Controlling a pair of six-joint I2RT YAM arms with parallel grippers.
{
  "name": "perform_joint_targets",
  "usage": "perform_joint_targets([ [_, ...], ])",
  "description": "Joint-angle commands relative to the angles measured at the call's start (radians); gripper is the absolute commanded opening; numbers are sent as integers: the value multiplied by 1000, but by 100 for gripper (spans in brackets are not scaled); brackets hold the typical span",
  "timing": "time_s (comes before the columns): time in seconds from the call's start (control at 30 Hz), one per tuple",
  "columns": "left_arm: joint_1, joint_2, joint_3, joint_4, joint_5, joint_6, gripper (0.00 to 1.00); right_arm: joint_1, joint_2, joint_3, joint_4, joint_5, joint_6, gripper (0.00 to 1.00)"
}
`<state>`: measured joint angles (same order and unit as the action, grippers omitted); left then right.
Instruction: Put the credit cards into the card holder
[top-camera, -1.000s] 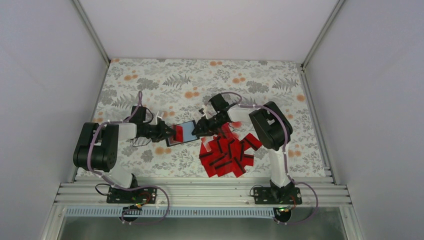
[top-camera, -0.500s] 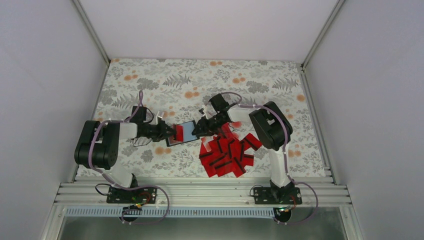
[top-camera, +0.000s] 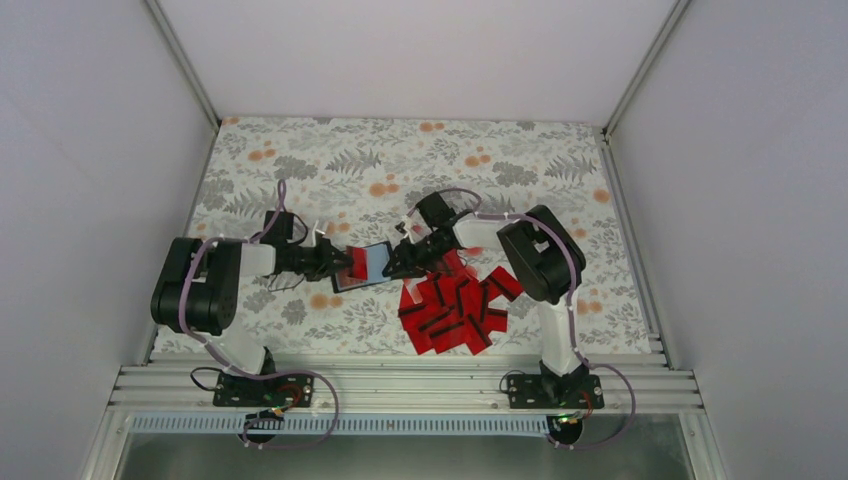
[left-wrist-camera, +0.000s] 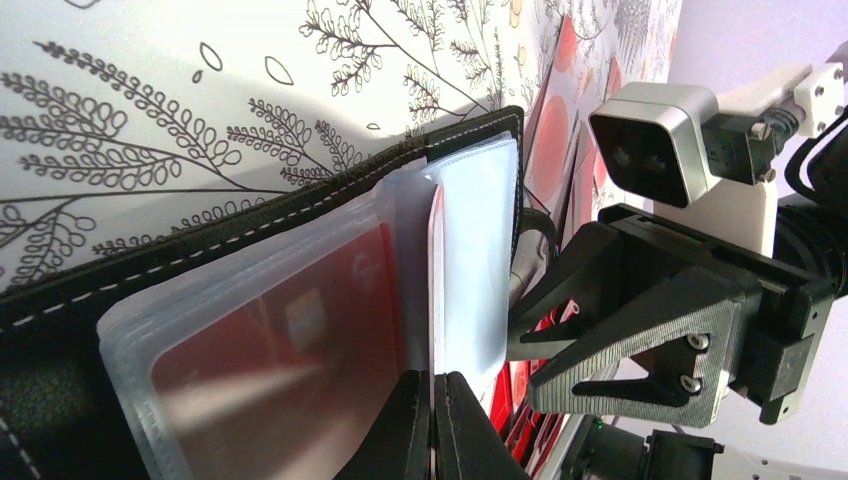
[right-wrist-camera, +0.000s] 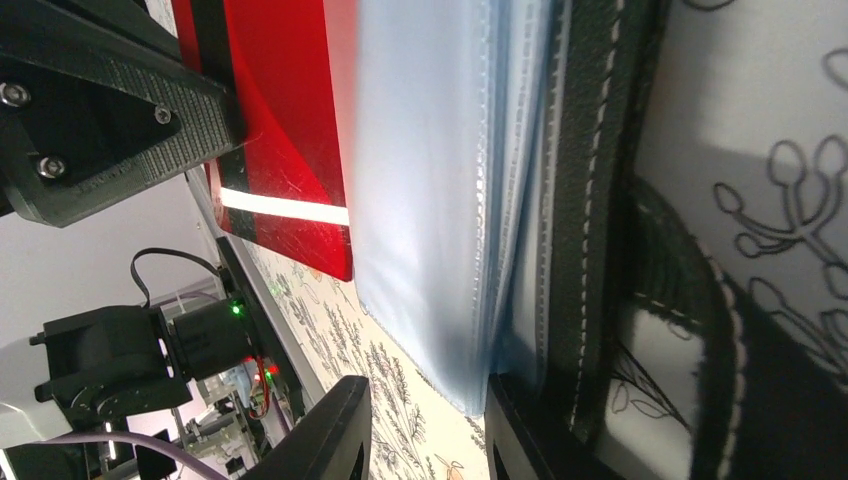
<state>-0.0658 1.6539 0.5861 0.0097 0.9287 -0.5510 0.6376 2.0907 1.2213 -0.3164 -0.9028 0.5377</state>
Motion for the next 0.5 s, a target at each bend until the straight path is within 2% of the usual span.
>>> perform_joint_targets([
  [0.0, -6, 18, 8, 43, 4, -7, 3, 36, 13, -37, -61, 81, 11, 30],
  [0.47, -29, 52, 14, 70, 3, -18, 2, 36, 4, 1, -121, 139, -20, 29],
])
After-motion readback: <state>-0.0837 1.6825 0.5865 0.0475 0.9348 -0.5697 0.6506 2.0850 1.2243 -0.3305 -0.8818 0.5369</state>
